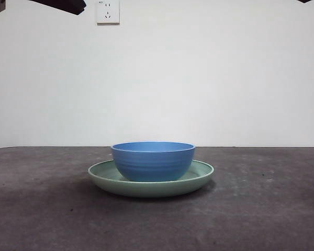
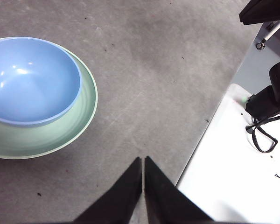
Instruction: Pick up the blue bowl, put it on the green plate, put it on desk
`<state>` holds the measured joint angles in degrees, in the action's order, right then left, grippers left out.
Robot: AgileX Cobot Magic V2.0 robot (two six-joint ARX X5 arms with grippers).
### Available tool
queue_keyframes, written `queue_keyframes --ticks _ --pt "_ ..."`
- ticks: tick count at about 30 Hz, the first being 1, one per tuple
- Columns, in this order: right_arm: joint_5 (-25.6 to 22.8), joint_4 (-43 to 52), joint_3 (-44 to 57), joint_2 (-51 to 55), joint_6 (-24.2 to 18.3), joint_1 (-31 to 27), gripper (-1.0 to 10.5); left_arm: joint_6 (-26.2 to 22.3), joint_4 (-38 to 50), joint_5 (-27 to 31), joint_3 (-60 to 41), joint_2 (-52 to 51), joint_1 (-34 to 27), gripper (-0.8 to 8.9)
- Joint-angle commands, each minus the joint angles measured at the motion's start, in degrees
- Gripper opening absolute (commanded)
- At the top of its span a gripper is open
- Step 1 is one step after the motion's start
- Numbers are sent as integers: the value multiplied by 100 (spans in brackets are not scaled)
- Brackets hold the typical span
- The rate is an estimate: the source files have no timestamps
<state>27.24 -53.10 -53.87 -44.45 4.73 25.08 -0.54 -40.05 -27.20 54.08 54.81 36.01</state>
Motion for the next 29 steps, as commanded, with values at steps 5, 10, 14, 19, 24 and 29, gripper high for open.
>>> queue_keyframes --ticks 5,10,14,19,24,29 --pt "9 59 -111 -37 -52 28 9 -109 79 -22 50 -107 -9 10" --pt "11 59 -111 -37 -52 28 9 -577 778 284 48 -634 -479 9" --pt "11 59 -111 -37 -52 28 9 -647 1652 697 -33 -1185 -1255 10" --pt "11 59 -111 -37 -52 28 9 -649 2618 1163 -667 -2094 -2323 10" --pt "11 59 -111 -37 -52 28 9 -649 3311 1838 -1727 -3049 -2981 10" --pt "11 59 -111 -37 -52 28 9 -647 3517 2037 -2758 -3888 -3318 10"
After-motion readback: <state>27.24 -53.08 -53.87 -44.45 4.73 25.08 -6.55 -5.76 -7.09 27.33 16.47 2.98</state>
